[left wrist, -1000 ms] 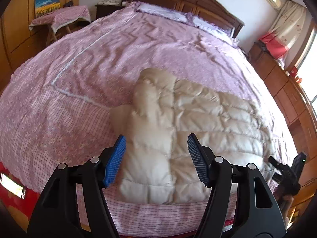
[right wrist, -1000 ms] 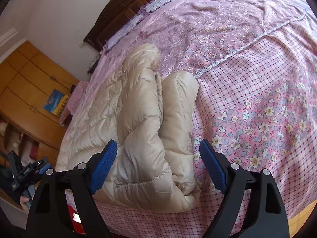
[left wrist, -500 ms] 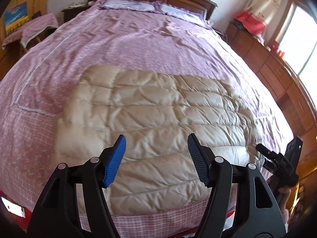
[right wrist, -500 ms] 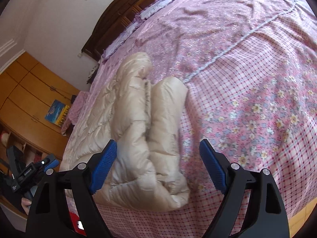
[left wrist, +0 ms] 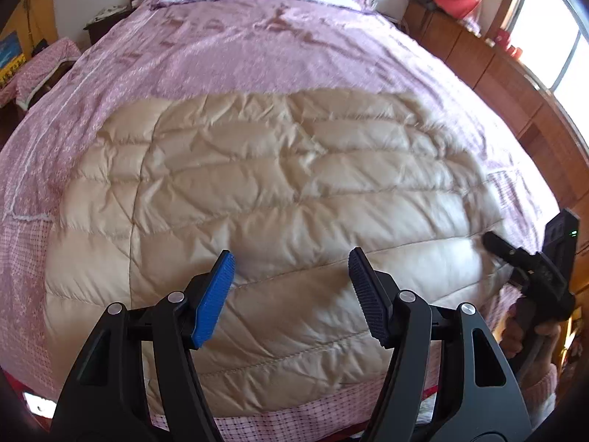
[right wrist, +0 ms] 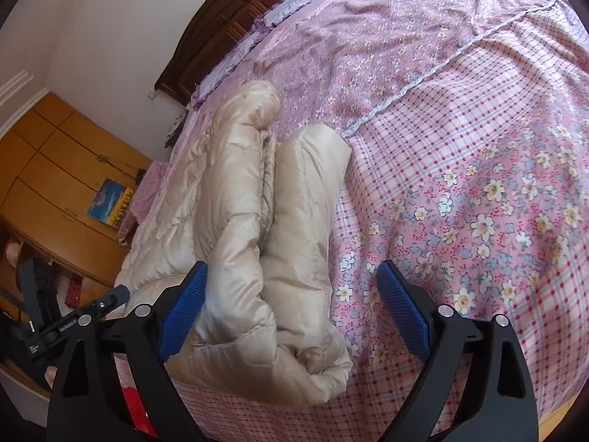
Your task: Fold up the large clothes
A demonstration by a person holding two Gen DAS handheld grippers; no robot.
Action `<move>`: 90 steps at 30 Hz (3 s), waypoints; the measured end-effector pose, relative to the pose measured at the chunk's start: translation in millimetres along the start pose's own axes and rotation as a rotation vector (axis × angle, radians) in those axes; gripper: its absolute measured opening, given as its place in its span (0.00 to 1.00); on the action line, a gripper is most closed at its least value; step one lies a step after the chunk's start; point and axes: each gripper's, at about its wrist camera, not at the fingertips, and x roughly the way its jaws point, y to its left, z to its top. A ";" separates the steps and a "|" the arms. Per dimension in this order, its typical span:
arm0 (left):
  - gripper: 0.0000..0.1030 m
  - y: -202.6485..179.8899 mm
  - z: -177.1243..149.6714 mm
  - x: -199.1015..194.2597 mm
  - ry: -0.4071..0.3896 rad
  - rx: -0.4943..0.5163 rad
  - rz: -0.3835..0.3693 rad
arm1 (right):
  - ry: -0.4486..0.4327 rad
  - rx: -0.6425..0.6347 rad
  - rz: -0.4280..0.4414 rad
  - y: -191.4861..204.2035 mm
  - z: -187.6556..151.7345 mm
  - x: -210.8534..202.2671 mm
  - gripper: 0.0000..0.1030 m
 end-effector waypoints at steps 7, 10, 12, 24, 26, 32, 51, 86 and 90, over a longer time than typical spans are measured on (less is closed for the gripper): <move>0.63 2.5 -5.1 0.7 -0.004 0.017 0.031 | 0.049 -0.064 -0.031 6.2 -1.2 19.1 0.95; 0.63 4.8 -7.1 9.7 0.026 0.016 0.029 | 0.066 -0.051 -0.005 6.4 -1.0 23.7 0.95; 0.63 3.8 -8.9 16.8 0.041 0.026 0.034 | 0.079 -0.035 0.037 6.4 -0.7 24.9 0.92; 0.63 4.7 -12.1 36.6 0.074 0.051 0.032 | 0.048 0.145 0.317 2.3 5.3 15.5 0.36; 0.63 3.0 -12.4 39.1 0.076 0.064 0.042 | 0.036 0.112 0.333 13.1 8.0 10.4 0.34; 0.63 2.1 -13.3 44.2 0.082 0.079 0.054 | 0.027 -0.013 0.394 60.8 17.6 0.8 0.32; 0.61 27.2 -20.9 2.5 -0.002 0.033 0.045 | 0.136 -0.253 0.443 171.5 17.2 32.6 0.32; 0.45 190.9 -28.1 -77.8 -0.125 -0.205 0.188 | 0.443 -0.400 0.323 274.6 -71.6 160.9 0.37; 0.48 191.0 -23.7 -88.3 -0.153 -0.205 0.181 | 0.430 -0.439 0.329 282.1 -72.1 149.0 0.59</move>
